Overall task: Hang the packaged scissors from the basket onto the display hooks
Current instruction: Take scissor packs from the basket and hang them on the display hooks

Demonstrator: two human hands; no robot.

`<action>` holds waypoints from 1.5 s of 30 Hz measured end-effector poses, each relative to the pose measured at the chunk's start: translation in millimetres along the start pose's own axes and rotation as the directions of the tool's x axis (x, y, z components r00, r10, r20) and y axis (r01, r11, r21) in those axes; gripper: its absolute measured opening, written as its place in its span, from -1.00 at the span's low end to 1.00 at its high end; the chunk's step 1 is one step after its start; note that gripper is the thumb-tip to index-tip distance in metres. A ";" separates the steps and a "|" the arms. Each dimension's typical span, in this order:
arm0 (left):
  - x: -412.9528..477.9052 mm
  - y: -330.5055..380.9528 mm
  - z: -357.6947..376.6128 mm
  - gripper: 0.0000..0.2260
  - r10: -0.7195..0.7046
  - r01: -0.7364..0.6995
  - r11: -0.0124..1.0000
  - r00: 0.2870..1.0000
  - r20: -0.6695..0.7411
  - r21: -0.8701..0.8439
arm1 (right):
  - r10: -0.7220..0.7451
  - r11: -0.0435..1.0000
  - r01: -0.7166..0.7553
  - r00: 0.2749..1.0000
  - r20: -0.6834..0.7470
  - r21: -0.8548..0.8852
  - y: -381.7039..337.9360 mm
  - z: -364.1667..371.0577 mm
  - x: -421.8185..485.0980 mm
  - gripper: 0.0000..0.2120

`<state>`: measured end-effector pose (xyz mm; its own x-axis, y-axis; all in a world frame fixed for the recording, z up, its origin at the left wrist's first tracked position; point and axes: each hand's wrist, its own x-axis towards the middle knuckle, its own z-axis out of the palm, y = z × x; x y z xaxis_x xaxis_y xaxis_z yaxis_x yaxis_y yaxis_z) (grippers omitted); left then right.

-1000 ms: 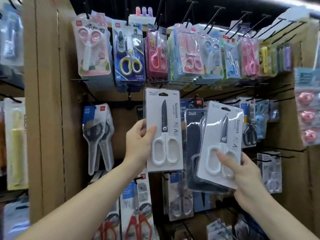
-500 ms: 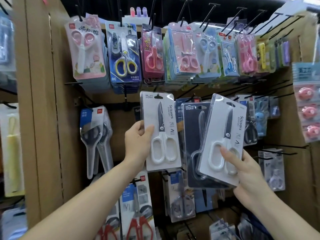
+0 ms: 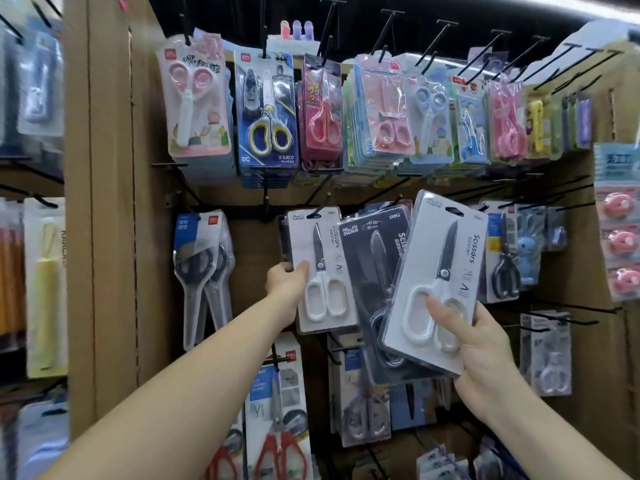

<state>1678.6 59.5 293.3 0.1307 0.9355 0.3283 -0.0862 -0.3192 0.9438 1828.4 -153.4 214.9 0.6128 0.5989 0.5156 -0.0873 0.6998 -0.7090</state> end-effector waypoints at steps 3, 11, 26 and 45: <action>-2.2 -4.0 -1.5 -0.58 -0.019 0.028 0.994 0.996 -0.085 0.110 | -0.016 1.000 0.017 1.000 0.010 -0.018 0.8 9.0 -0.5 -0.40; -62.7 4.9 -15.8 -0.78 0.090 -0.008 0.957 0.959 0.270 -0.289 | 0.013 0.999 -0.011 0.999 0.037 -0.048 10.3 29.4 8.0 -0.42; -56.4 5.7 -33.3 -0.73 0.418 -0.343 0.885 0.882 0.216 -0.314 | 0.003 0.981 0.001 1.000 0.019 -0.195 -10.8 4.0 26.6 -0.62; -21.6 12.6 -16.7 -0.79 0.416 -0.405 0.906 0.906 0.080 -0.126 | 0.014 0.972 -0.016 1.000 -0.011 -0.236 1.3 5.6 22.5 -0.65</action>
<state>1658.3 37.9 297.5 0.1617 0.7021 0.6935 -0.2556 -0.6489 0.7166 1837.7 -136.8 228.2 0.6202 0.6041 0.5004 0.0908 0.5783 -0.8107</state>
